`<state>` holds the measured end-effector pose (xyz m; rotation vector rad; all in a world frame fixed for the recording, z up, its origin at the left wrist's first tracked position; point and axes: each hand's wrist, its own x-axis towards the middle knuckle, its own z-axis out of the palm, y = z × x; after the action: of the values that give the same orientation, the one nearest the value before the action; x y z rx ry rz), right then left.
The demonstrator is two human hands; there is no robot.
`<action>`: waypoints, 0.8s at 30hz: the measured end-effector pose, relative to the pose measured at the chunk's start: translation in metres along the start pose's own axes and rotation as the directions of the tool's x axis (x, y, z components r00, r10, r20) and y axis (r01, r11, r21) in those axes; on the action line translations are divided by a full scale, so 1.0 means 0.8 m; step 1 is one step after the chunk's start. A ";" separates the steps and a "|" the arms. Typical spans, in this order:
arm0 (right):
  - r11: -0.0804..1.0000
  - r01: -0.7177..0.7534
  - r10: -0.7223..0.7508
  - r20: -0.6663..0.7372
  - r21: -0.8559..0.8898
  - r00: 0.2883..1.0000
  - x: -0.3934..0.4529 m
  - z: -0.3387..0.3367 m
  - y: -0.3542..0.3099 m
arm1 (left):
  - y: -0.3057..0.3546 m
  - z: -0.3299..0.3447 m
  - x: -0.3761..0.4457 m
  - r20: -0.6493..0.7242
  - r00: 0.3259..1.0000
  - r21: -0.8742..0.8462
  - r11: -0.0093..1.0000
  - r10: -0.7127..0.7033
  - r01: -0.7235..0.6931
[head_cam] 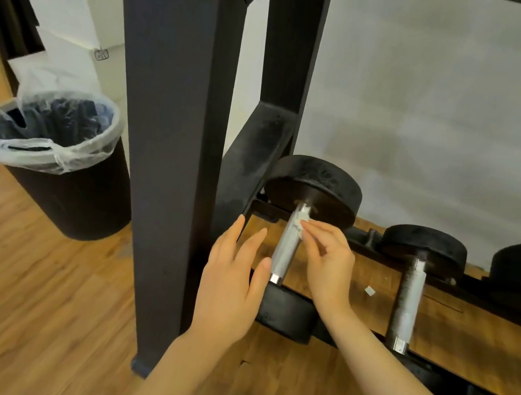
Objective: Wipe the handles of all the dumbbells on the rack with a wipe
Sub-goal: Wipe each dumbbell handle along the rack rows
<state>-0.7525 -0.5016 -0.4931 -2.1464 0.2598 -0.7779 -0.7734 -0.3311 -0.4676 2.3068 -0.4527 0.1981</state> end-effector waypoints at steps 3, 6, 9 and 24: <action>0.997 0.060 -0.060 0.017 -0.041 0.998 0.011 -0.003 0.005 | -0.001 0.002 -0.003 -0.022 0.998 0.045 0.998 0.050 -0.049; 0.995 0.088 -0.087 0.009 -0.045 0.996 0.026 -0.007 0.003 | 0.001 0.002 -0.007 -0.023 0.996 0.085 0.993 0.082 -0.080; 0.999 0.040 -0.042 -0.032 -0.034 0.999 0.023 -0.002 0.001 | 0.002 0.003 -0.009 -0.004 0.998 0.085 0.995 0.062 -0.061; 0.999 0.044 -0.045 -0.093 -0.011 0.995 0.011 0.007 0.002 | 0.000 0.003 -0.011 0.041 0.998 0.078 0.995 0.053 -0.056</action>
<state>-0.7416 -0.5029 -0.4932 -2.1336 0.2646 -0.9053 -0.7818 -0.3300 -0.4716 2.3811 -0.5361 0.2015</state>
